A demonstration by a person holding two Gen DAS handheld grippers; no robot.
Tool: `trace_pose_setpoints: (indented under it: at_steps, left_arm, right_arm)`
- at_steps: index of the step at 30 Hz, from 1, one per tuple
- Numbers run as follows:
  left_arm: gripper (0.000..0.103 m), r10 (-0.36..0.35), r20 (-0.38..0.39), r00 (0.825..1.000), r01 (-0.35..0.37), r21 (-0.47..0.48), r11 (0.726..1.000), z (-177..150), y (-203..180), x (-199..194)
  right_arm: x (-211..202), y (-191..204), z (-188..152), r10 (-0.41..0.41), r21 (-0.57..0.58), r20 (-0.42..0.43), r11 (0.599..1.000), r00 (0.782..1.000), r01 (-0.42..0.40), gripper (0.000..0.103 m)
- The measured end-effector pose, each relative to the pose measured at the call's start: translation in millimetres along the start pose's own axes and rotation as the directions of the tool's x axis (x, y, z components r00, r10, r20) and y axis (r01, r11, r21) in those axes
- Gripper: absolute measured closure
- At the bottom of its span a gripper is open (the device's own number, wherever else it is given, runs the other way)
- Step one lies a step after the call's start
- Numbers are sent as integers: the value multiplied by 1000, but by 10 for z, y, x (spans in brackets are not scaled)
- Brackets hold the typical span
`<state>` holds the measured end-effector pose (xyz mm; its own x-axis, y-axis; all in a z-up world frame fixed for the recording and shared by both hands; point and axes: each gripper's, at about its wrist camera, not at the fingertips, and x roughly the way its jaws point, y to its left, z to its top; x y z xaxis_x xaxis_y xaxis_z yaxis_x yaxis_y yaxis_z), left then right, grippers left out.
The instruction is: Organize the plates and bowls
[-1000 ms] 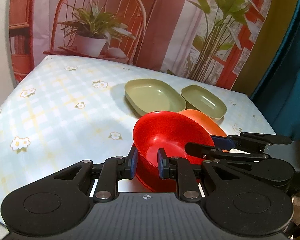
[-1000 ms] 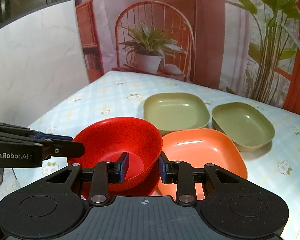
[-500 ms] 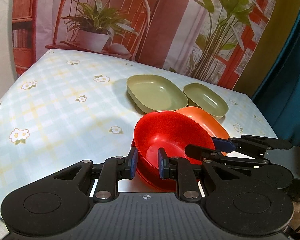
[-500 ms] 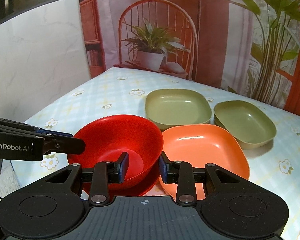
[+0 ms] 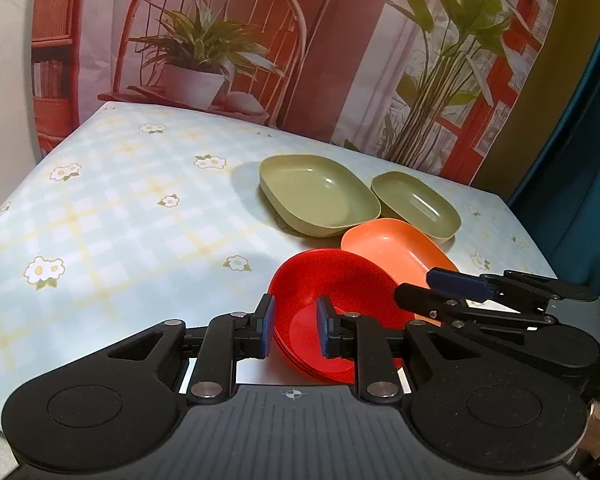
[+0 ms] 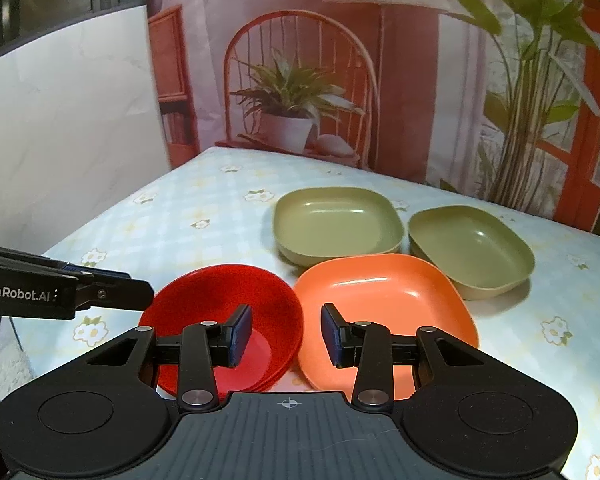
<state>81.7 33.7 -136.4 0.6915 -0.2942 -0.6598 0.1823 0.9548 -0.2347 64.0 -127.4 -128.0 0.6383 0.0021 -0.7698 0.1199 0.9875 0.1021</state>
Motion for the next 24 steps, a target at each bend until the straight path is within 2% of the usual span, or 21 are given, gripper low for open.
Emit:
trace_pose_setpoints:
  at_steps: [14, 24]
  left_arm:
    - [80, 8, 6, 1000, -8, 22, 1000, 102, -21, 62]
    - [80, -4, 19, 1000, 3, 40, 999, 455, -57, 203]
  right_arm:
    - [-46, -361, -32, -60, 48, 24, 997, 998, 59, 67]
    - [20, -646, 51, -88, 34, 27, 996, 996, 87, 67]
